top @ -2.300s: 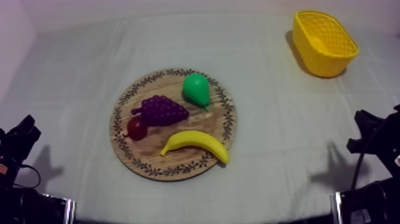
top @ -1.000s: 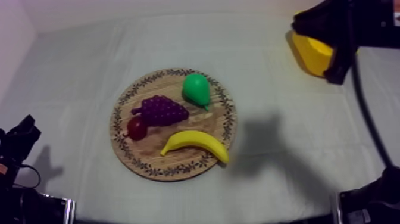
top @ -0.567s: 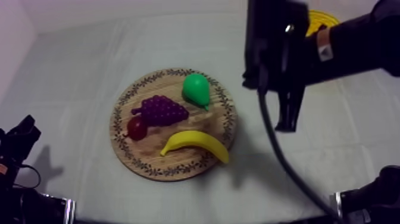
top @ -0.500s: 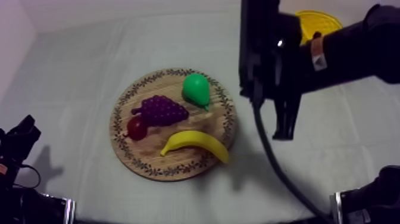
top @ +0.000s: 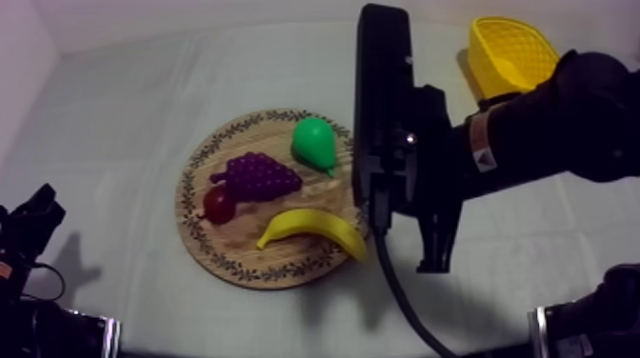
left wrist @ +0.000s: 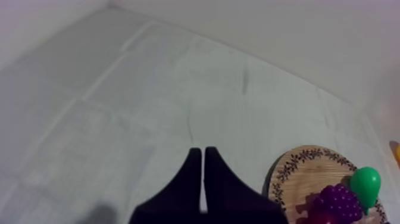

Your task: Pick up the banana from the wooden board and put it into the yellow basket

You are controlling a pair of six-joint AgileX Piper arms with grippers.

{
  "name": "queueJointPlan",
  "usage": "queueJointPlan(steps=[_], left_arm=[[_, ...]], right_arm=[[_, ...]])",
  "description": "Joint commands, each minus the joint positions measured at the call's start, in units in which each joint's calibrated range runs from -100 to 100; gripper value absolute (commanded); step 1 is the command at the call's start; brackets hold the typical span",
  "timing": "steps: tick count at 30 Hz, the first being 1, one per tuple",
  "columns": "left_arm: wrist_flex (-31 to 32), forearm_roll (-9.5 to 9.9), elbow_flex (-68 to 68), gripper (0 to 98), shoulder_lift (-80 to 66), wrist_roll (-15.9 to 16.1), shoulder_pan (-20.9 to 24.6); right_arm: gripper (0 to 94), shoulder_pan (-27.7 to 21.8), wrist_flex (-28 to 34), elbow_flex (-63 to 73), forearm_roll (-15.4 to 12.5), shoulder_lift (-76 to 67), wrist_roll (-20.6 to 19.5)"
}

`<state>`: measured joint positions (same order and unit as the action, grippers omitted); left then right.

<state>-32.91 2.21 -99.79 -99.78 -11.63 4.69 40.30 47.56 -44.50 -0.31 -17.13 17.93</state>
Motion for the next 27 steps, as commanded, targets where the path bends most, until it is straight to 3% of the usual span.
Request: queueJointPlan(steps=[1, 5, 8, 17, 27], left_arm=[[0.0, -0.03, 0.0, 0.1, 0.0, 0.0, 0.0], [0.0, -0.03, 0.0, 0.1, 0.0, 0.0, 0.0], [0.0, -0.03, 0.0, 0.1, 0.0, 0.0, 0.0], [0.0, -0.03, 0.0, 0.1, 0.0, 0.0, 0.0], [0.0, -0.03, 0.0, 0.1, 0.0, 0.0, 0.0]], right_arm=[[47.6, -0.1, 0.3, 0.0, -1.2, 0.2, 0.7], [60.6, -0.2, 0.0, -0.6, -2.8, 0.4, 2.3], [65.0, -0.2, -0.6, -1.1, -3.1, 0.6, 2.8], [65.1, -0.9, -1.8, 1.2, -4.3, 5.8, 3.4], [63.1, 0.2, -4.3, 6.2, -4.0, 17.7, 0.6]])
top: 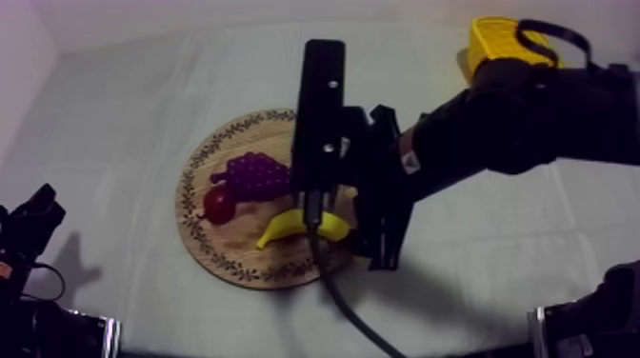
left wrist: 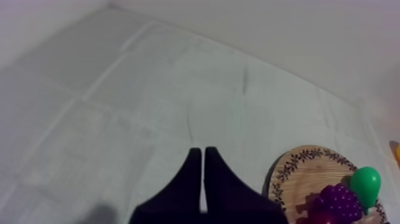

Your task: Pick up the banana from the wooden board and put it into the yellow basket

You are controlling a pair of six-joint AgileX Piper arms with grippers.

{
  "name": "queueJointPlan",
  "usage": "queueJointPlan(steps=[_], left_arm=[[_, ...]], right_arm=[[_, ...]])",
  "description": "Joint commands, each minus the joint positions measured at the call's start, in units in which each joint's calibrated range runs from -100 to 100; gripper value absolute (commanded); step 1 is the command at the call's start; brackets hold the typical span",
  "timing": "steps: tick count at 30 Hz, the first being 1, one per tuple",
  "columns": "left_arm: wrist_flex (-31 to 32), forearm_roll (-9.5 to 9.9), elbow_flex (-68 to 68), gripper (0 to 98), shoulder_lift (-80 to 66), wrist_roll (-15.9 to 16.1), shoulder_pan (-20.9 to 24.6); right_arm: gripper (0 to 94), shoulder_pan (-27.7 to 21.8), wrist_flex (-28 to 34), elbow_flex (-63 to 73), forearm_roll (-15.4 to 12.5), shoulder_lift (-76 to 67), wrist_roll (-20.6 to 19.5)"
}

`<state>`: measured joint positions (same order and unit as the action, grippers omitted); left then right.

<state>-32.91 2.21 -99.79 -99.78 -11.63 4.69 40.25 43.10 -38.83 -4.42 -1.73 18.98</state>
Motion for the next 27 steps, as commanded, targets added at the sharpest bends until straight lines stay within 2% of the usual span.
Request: queueJointPlan(steps=[1, 12, 21, 27], left_arm=[[0.0, -0.03, 0.0, 0.1, 0.0, 0.0, 0.0], [0.0, -0.03, 0.0, 0.1, 0.0, 0.0, 0.0], [0.0, -0.03, 0.0, 0.1, 0.0, 0.0, 0.0], [0.0, -0.03, 0.0, 0.1, 0.0, 0.0, 0.0]], right_arm=[[63.0, 0.5, 0.1, 1.1, 0.1, 3.5, -0.8], [62.2, 2.3, 1.4, 10.0, 3.4, 17.2, -6.2], [61.0, 1.8, 10.6, 19.2, 4.5, 25.3, -5.8], [58.7, 1.2, 13.8, 22.2, 4.4, 28.1, -4.9]])
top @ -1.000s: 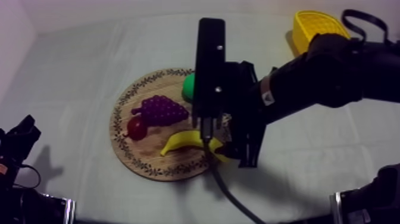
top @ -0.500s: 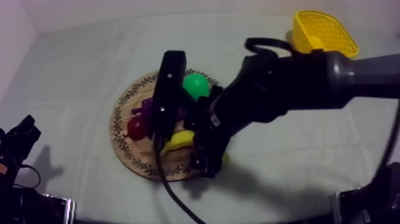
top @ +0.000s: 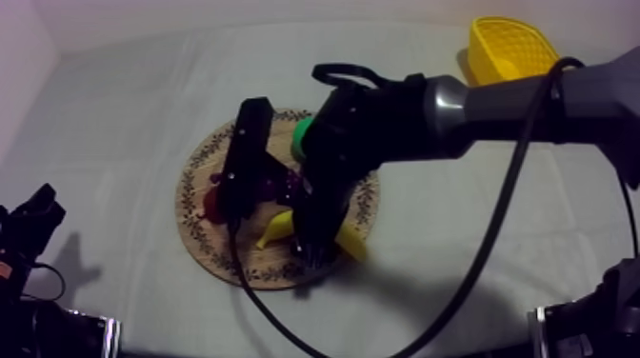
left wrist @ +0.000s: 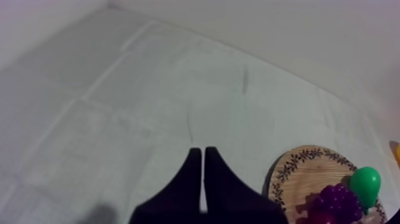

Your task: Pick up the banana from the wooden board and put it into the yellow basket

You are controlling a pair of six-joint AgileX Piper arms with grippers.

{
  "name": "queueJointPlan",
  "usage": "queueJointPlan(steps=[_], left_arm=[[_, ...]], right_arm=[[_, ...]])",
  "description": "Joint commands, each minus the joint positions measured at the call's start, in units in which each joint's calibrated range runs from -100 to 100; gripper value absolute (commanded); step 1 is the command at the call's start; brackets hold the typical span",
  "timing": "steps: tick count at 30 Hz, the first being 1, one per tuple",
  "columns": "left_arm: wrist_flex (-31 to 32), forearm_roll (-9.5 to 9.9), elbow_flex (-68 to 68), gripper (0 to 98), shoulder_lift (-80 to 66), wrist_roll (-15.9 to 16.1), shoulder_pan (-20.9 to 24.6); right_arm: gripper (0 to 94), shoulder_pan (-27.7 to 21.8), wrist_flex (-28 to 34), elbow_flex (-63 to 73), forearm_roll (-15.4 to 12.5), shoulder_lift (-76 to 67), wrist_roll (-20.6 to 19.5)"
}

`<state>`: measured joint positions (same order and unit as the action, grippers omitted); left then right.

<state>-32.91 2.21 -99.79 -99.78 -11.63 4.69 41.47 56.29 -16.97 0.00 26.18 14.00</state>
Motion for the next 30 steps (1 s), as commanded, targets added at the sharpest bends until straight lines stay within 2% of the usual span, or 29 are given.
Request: queueJointPlan(steps=[1, 12, 20, 30], left_arm=[[0.0, -0.03, 0.0, 0.1, 0.0, 0.0, 0.0], [0.0, -0.03, 0.0, 0.1, 0.0, 0.0, 0.0], [0.0, -0.03, 0.0, 0.1, 0.0, 0.0, 0.0], [0.0, -0.03, 0.0, 0.1, 0.0, 0.0, 0.0]], right_arm=[[57.1, -0.1, 1.1, 0.7, 0.0, 0.6, 0.3], [31.6, -0.3, 4.9, 3.6, 0.0, 3.7, 1.9], [26.9, -0.8, 6.1, 3.3, -0.9, 2.7, 3.2], [27.7, -2.9, 14.5, 4.9, -2.8, -6.5, 6.4]])
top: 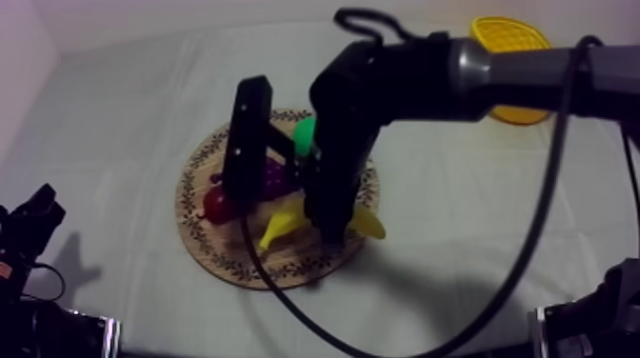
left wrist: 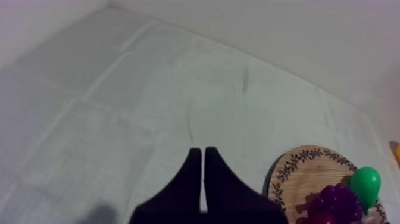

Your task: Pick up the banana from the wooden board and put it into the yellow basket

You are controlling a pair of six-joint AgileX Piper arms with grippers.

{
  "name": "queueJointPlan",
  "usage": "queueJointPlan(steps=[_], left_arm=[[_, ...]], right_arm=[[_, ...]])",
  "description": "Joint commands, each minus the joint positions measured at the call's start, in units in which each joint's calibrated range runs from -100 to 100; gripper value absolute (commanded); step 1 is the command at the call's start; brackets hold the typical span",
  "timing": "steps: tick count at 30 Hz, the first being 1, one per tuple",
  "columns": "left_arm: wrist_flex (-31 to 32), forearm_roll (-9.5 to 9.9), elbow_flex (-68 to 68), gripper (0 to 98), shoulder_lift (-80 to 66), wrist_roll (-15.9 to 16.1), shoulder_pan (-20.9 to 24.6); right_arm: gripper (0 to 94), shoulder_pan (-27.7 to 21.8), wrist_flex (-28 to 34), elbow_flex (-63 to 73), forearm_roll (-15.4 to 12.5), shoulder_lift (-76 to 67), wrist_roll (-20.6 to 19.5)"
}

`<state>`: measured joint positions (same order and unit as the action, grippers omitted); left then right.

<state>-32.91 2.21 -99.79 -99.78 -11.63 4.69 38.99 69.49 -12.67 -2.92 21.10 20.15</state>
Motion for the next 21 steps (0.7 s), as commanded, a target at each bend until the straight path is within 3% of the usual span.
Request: queueJointPlan(steps=[1, 7, 21], left_arm=[[0.0, -0.03, 0.0, 0.1, 0.0, 0.0, 0.0], [0.0, -0.03, 0.0, 0.1, 0.0, 0.0, 0.0], [0.0, -0.03, 0.0, 0.1, 0.0, 0.0, 0.0]], right_arm=[[27.5, -1.0, 2.3, 1.3, 0.2, -2.2, 0.4], [27.8, -7.1, 8.6, 8.5, 0.0, -4.5, 2.3], [29.5, -28.7, 19.2, 33.4, 0.5, -2.6, 6.8]])
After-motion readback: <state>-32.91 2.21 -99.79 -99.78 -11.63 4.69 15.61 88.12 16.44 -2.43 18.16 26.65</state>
